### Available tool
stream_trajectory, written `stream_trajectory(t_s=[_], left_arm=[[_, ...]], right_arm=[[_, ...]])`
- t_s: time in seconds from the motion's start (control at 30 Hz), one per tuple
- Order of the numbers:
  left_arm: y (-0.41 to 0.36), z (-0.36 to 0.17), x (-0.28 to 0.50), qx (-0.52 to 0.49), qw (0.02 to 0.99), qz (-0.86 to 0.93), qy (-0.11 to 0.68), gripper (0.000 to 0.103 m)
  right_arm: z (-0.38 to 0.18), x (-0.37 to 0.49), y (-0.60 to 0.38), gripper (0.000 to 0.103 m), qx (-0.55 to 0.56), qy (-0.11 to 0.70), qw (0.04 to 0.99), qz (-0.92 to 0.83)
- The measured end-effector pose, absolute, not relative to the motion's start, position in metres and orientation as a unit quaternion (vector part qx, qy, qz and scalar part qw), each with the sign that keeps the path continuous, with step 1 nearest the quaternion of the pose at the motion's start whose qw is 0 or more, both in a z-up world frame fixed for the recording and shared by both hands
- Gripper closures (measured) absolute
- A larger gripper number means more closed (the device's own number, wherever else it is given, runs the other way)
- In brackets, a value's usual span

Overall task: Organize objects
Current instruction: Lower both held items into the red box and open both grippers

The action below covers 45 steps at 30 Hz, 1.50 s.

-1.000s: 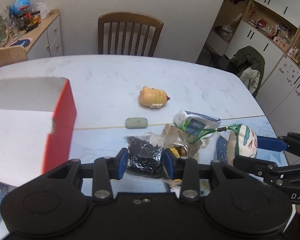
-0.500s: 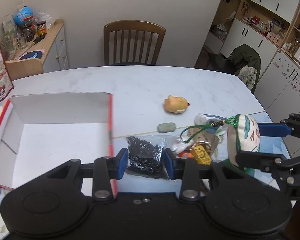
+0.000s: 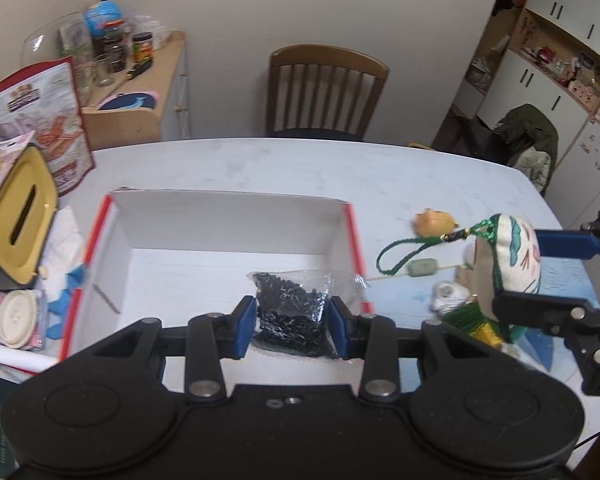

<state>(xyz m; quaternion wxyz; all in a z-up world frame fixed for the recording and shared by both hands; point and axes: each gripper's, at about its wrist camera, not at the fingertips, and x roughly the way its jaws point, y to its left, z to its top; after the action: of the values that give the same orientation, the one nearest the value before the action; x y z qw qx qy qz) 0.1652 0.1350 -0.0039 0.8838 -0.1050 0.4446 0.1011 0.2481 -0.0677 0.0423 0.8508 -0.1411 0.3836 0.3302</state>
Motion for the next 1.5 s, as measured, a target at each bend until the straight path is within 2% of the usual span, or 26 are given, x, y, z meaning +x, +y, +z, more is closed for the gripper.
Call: stream_trajectory(t_s=[0.47, 0.77, 1.07, 1.5], left_arm=[[0.205, -0.021, 0.162, -0.085, 0.87, 0.157, 0.46, 0.066], [0.247, -0.052, 0.169, -0.086, 0.851, 0.176, 0.487, 0.066], [0.25, -0.088, 0.177, -0.066, 0.835, 0.141, 0.528, 0.066], [0.228, -0.099, 0.201, -0.006, 0.835, 0.095, 0.542, 0.066]], right_arm=[[0.034, 0.28, 0.031, 0.043, -0.164, 0.377, 0.841, 0.351], [-0.009, 0.301, 0.079, 0.043, -0.175, 0.406, 0.823, 0.358], [-0.078, 0.309, 0.102, 0.043, -0.207, 0.452, 0.791, 0.357], [-0.129, 0.31, 0.108, 0.043, -0.245, 0.499, 0.752, 0.354]])
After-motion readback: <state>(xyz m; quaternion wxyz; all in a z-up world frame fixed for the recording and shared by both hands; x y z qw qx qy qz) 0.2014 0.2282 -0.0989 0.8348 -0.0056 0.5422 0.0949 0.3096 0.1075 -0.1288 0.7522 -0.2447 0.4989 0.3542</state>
